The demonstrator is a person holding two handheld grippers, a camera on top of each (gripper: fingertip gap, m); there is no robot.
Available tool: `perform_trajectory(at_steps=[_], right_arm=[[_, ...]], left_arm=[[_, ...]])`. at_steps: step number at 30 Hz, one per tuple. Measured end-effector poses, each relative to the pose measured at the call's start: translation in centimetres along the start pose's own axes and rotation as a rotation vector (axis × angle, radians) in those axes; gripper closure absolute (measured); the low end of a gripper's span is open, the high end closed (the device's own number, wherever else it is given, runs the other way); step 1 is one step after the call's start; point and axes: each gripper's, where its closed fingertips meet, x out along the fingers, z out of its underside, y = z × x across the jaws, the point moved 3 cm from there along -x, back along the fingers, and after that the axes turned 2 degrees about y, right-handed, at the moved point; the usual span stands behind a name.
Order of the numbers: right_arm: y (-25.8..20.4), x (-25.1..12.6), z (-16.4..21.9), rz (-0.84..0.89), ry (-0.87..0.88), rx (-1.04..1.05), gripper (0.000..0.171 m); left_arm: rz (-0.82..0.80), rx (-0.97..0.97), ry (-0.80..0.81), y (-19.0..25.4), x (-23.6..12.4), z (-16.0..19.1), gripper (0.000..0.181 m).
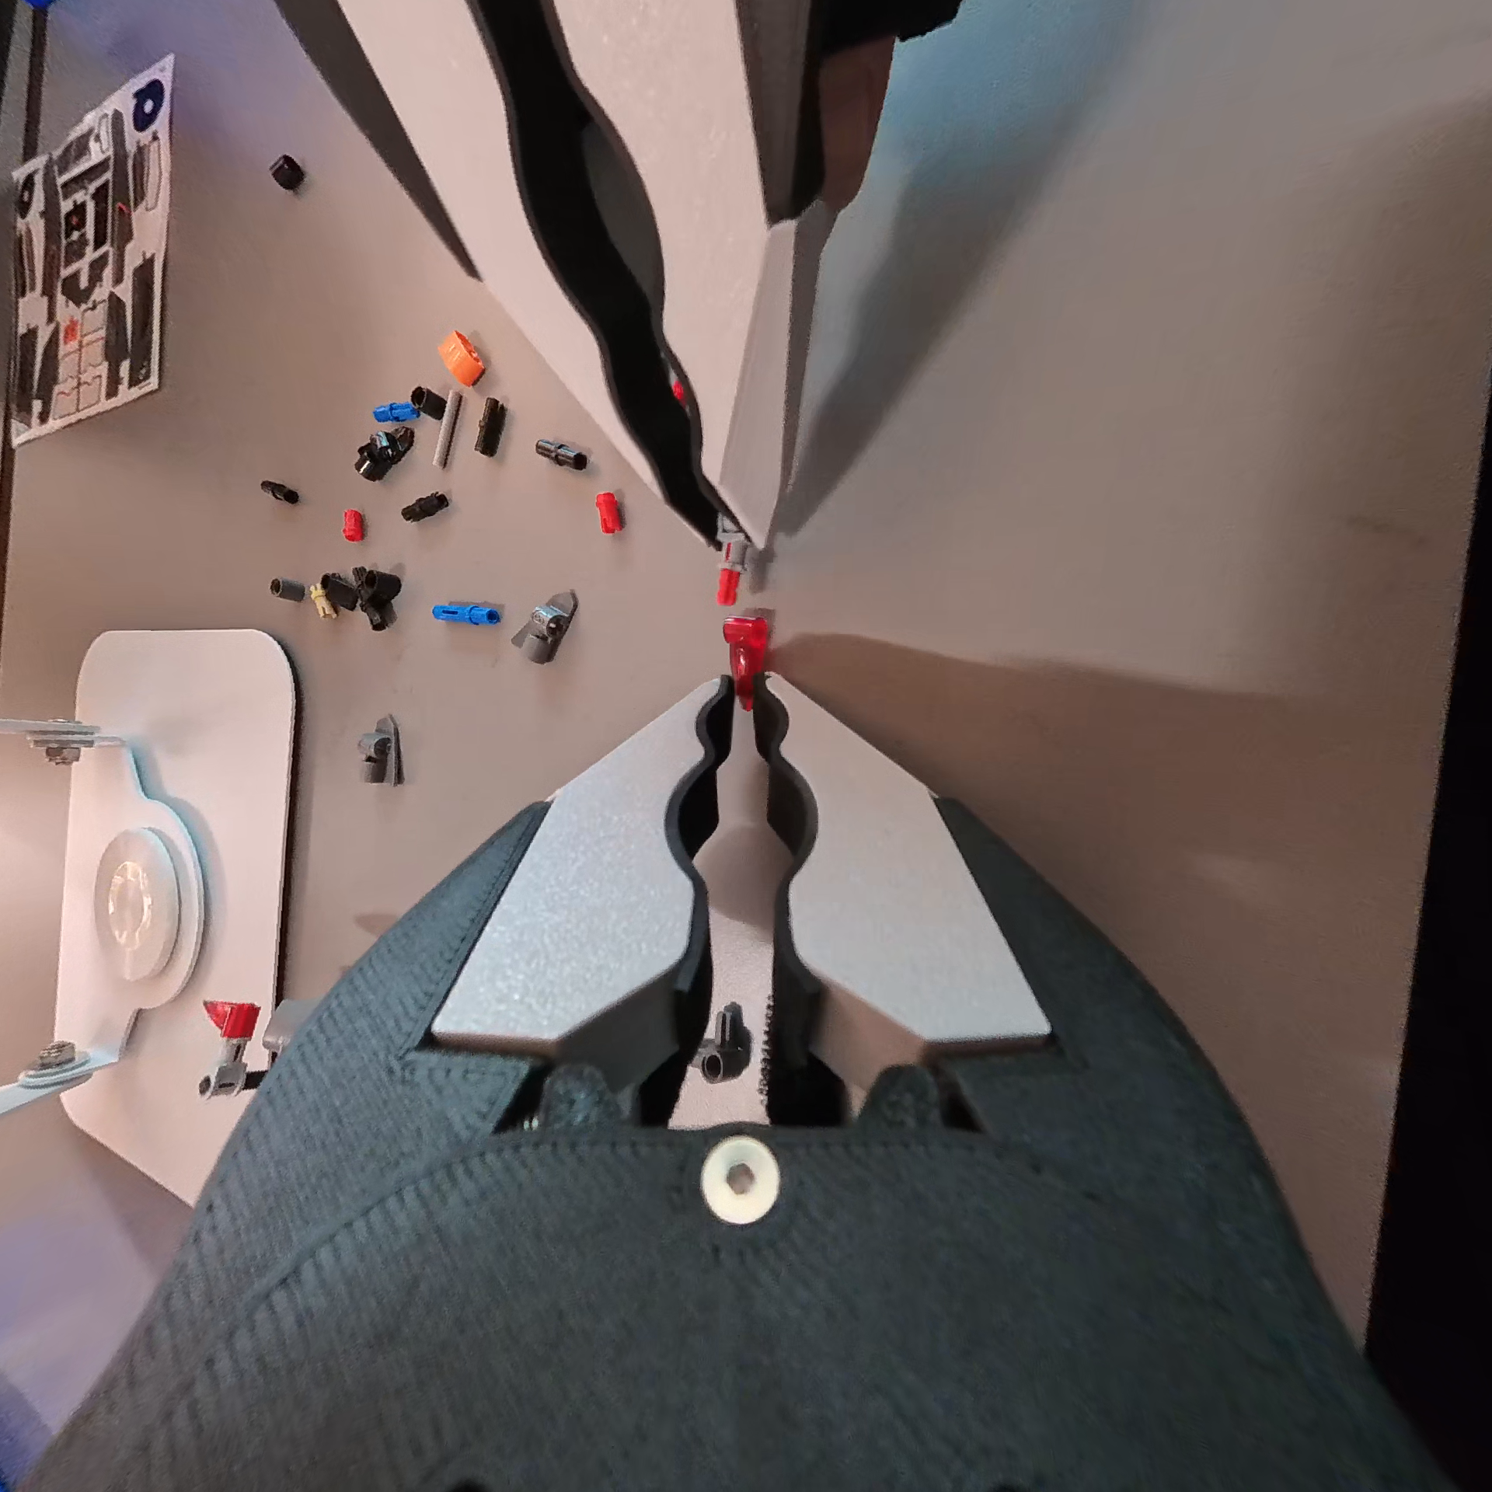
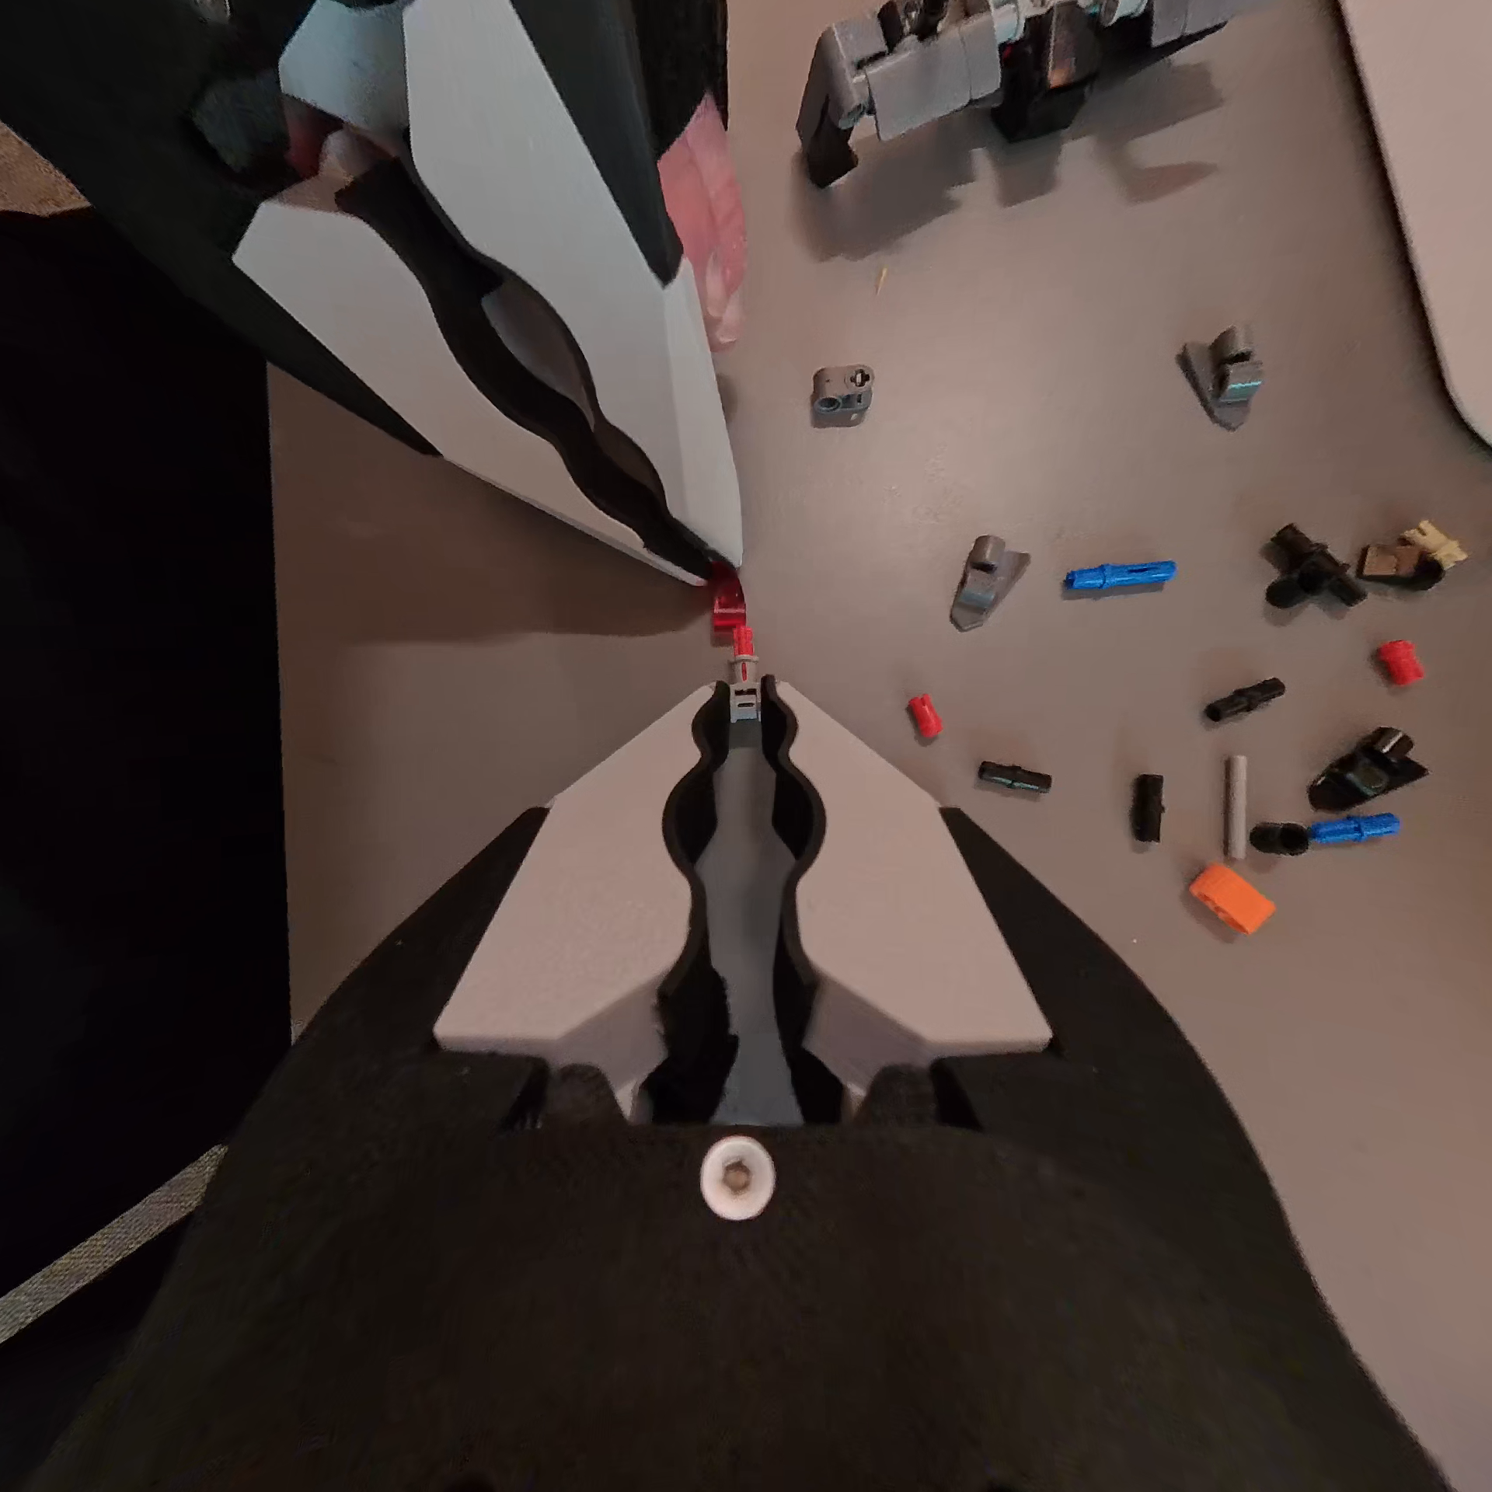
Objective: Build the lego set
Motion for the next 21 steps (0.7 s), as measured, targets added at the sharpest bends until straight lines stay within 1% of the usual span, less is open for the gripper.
perform_trajectory(at_steps=[9,21], right_arm=[[0.14,0.32,-0.57,0.038,-0.024,-0.053,0.166],[0.0,0.59,-0.08,0.044,-0.06,-0.068,0.166]], left_arm=[[-0.011,0.007,-0.003,-0.13,0.08,0.06,0.18],[-0.021,0.02,-0.007,-0.41,0.17,0.1,0.18]])
